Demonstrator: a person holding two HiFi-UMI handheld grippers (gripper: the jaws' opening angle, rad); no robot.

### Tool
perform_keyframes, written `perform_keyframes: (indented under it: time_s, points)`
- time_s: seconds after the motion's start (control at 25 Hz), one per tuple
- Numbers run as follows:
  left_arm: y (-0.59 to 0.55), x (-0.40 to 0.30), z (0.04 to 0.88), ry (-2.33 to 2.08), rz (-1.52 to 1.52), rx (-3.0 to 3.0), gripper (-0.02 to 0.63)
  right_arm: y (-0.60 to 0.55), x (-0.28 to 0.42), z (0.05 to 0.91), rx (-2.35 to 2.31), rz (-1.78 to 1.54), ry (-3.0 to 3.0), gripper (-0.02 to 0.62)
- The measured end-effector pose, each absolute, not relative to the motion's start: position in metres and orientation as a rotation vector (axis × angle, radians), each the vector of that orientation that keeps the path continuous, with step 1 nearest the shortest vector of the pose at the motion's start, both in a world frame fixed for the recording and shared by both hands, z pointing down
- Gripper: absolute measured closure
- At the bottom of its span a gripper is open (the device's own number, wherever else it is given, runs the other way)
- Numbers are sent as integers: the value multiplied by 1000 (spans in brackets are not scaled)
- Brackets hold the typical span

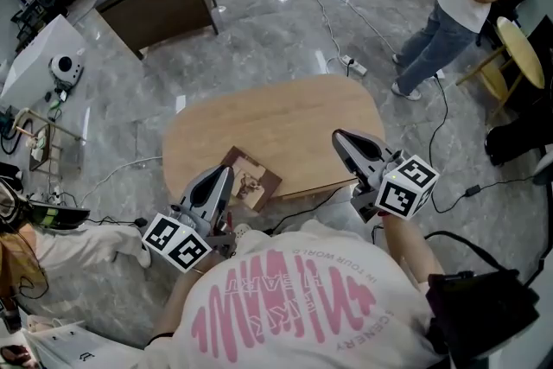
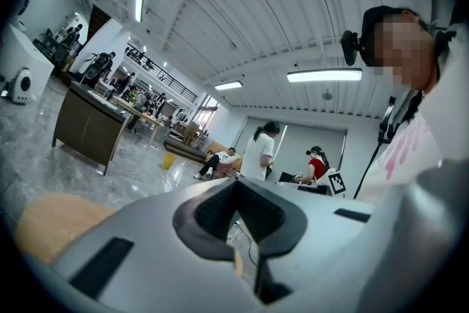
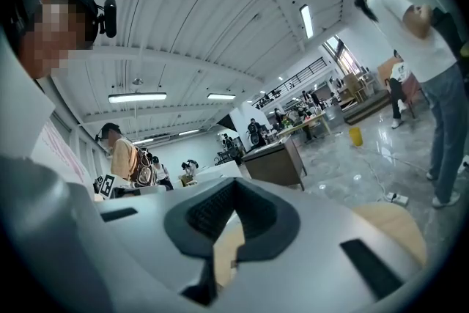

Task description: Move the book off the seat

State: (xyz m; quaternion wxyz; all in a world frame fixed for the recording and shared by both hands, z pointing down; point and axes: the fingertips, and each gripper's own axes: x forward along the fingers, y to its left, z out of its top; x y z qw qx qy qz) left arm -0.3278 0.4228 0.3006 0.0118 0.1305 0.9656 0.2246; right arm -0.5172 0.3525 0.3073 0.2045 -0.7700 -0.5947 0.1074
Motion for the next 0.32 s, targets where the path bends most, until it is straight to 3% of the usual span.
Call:
perform_keyframes:
  time_s: [0.32]
  points:
    - [423, -325, 298, 3001, 694, 418, 598, 350, -516, 313, -2135, 274, -1658, 588]
